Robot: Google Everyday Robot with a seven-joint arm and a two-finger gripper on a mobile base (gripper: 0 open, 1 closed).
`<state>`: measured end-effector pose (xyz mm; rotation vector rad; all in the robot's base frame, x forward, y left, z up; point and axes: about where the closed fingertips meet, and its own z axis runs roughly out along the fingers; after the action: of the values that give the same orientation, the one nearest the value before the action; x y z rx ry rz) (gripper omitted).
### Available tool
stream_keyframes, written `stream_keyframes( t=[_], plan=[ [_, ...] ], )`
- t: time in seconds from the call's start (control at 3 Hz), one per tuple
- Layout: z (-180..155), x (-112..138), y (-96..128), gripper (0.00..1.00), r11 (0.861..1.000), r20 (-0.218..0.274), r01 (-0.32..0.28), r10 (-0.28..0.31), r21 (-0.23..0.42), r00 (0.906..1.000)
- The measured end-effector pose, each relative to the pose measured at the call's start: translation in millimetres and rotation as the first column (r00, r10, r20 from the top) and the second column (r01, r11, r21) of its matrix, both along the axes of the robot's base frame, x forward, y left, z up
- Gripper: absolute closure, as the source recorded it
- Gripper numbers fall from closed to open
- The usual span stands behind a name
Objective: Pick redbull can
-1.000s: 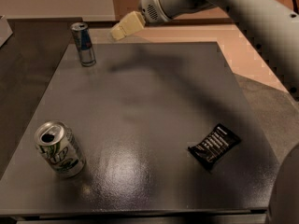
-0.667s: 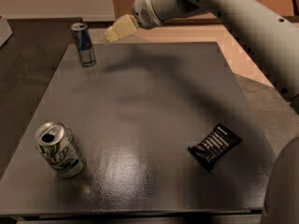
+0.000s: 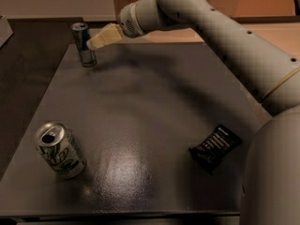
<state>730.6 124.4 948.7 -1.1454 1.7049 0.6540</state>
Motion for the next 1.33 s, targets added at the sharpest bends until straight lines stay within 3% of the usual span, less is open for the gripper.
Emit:
stream_keyframes(
  t=[1.33],
  plan=[
    [-24.0,34.6,77.6,0.0,0.995,-0.019,-0.093,0.094,0.03,0.9954]
  ],
)
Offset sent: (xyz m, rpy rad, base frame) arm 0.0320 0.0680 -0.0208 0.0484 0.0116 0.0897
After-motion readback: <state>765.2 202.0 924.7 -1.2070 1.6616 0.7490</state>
